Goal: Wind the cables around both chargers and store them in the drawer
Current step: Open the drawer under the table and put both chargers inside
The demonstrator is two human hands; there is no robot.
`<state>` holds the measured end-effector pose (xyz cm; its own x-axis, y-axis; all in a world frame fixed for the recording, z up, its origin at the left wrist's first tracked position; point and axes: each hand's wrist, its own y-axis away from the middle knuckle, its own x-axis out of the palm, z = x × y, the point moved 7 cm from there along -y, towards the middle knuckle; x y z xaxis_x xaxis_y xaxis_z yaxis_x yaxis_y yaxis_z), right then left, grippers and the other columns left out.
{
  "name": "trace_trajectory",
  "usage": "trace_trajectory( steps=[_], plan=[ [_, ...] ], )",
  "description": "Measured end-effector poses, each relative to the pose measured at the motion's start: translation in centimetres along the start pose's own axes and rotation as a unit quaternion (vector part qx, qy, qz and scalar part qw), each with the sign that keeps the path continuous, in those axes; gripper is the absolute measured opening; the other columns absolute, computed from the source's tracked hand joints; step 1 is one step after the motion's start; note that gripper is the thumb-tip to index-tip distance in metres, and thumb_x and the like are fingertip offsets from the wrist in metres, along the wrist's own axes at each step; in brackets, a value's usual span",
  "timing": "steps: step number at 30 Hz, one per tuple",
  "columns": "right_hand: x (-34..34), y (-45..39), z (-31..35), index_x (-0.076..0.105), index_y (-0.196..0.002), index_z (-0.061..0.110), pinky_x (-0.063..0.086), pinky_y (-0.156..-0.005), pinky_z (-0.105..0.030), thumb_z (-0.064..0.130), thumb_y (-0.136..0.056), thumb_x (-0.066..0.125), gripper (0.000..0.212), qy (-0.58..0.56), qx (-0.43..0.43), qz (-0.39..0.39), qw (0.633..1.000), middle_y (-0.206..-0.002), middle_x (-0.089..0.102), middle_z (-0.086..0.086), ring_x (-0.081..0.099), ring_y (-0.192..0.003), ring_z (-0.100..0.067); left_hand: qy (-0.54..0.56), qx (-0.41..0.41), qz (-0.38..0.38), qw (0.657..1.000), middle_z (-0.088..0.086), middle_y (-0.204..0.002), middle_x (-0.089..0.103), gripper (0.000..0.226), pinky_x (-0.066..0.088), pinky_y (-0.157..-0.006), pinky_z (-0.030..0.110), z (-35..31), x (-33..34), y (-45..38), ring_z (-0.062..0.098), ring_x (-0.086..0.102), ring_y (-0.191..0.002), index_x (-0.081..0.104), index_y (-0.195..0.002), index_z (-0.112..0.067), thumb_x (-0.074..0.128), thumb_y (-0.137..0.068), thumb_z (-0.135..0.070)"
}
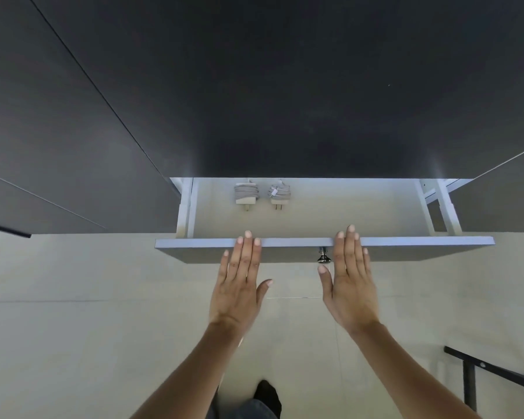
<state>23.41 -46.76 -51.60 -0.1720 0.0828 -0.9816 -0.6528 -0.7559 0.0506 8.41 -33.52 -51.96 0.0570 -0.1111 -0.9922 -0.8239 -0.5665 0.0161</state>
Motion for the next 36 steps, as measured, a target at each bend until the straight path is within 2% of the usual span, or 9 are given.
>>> trace_trajectory(
  steps=[3, 6, 10, 14, 17, 20, 23, 28, 36],
  plan=[
    [0.2, -1.8, 0.0, -0.012, -0.148, 0.014, -0.007, -0.118, -0.031, 0.044, -0.098, 0.014, 0.064, 0.013, -0.003, -0.006, 1.000, -0.156, -0.021, -0.003, -0.015, -0.145, -0.016, -0.010, -0.003, -0.010, 1.000, 0.007, -0.157, -0.015, 0.066, 0.001, -0.117, 0.039, 0.6, 0.0, -2.1, 0.022, -0.007, -0.145, -0.006, -0.149, -0.008, 0.004, -0.097, -0.049],
    [0.1, -3.7, 0.0, -0.017, -0.147, 0.015, -0.009, -0.118, -0.030, 0.048, -0.098, 0.012, 0.066, 0.021, 0.002, -0.012, 1.000, -0.155, -0.021, -0.004, -0.019, -0.144, -0.016, -0.009, -0.014, -0.016, 1.000, 0.008, -0.158, -0.003, 0.066, 0.003, -0.116, 0.041, 0.9, -0.3, -3.7, 0.023, 0.002, -0.145, -0.006, -0.148, -0.009, 0.008, -0.097, -0.048],
    [0.0, -6.4, 0.3, -0.022, -0.144, 0.015, -0.004, -0.117, -0.033, 0.052, -0.097, 0.011, 0.069, 0.019, -0.002, -0.020, 1.000, -0.153, -0.025, -0.003, -0.016, -0.144, -0.019, -0.034, -0.038, -0.026, 0.998, 0.006, -0.157, 0.004, 0.062, 0.005, -0.117, 0.041, 1.6, -0.6, -5.5, 0.021, 0.002, -0.144, 0.000, -0.149, -0.009, 0.014, -0.097, -0.040],
    [0.4, -7.9, -0.1, -0.019, -0.145, 0.013, 0.001, -0.118, -0.035, 0.054, -0.095, 0.007, 0.069, 0.038, -0.009, -0.021, 0.999, -0.153, -0.023, -0.005, -0.013, -0.144, -0.020, -0.066, -0.034, -0.016, 0.997, 0.001, -0.156, -0.012, 0.061, -0.004, -0.116, 0.040, 3.0, -0.1, -7.1, 0.018, -0.007, -0.144, -0.010, -0.147, -0.010, 0.016, -0.099, -0.038],
    [1.2, -8.8, -0.4, -0.018, -0.145, 0.010, -0.001, -0.118, -0.035, 0.054, -0.095, 0.005, 0.071, 0.062, -0.004, -0.016, 0.998, -0.153, -0.024, -0.007, -0.015, -0.144, -0.021, -0.064, -0.051, 0.007, 0.997, 0.001, -0.149, -0.029, 0.063, -0.009, -0.115, 0.039, 4.0, 0.5, -7.8, 0.019, -0.013, -0.145, -0.022, -0.144, -0.012, 0.006, -0.096, -0.043],
    [1.6, -9.9, -0.1, -0.021, -0.143, 0.007, -0.003, -0.118, -0.036, 0.056, -0.096, 0.007, 0.073, 0.065, 0.009, -0.018, 0.998, -0.151, -0.027, -0.008, -0.016, -0.144, -0.023, -0.035, -0.071, 0.027, 0.997, 0.000, -0.145, -0.035, 0.064, -0.010, -0.114, 0.038, 4.5, 1.0, -8.5, 0.018, -0.016, -0.144, -0.027, -0.141, -0.013, 0.001, -0.094, -0.048],
    [1.8, -10.5, 0.0, -0.022, -0.141, 0.006, -0.002, -0.118, -0.037, 0.057, -0.094, 0.006, 0.076, 0.076, 0.019, -0.024, 0.997, -0.149, -0.027, -0.010, -0.013, -0.145, -0.027, -0.028, -0.071, 0.030, 0.997, 0.000, -0.145, -0.035, 0.065, -0.009, -0.115, 0.039, 4.3, 1.3, -9.2, 0.018, -0.016, -0.144, -0.028, -0.140, -0.014, 0.004, -0.095, -0.049],
    [1.7, -11.1, -0.1, -0.021, -0.142, 0.005, -0.001, -0.119, -0.038, 0.058, -0.093, 0.006, 0.077, 0.080, 0.019, -0.022, 0.996, -0.150, -0.025, -0.010, -0.011, -0.145, -0.028, -0.049, -0.057, 0.038, 0.996, 0.003, -0.155, -0.023, 0.066, -0.009, -0.115, 0.040, 4.8, 1.1, -10.0, 0.020, -0.017, -0.144, -0.029, -0.140, -0.013, 0.005, -0.097, -0.050],
    [1.8, -11.4, -0.5, -0.024, -0.140, 0.007, 0.001, -0.119, -0.038, 0.063, -0.090, -0.003, 0.078, 0.089, 0.033, -0.017, 0.995, -0.155, -0.018, -0.013, -0.010, -0.145, -0.027, -0.042, -0.053, 0.051, 0.996, 0.003, -0.156, -0.022, 0.065, -0.010, -0.116, 0.040, 4.7, 1.0, -10.5, 0.019, -0.019, -0.143, -0.030, -0.138, -0.014, 0.002, -0.095, -0.051]
  ],
)
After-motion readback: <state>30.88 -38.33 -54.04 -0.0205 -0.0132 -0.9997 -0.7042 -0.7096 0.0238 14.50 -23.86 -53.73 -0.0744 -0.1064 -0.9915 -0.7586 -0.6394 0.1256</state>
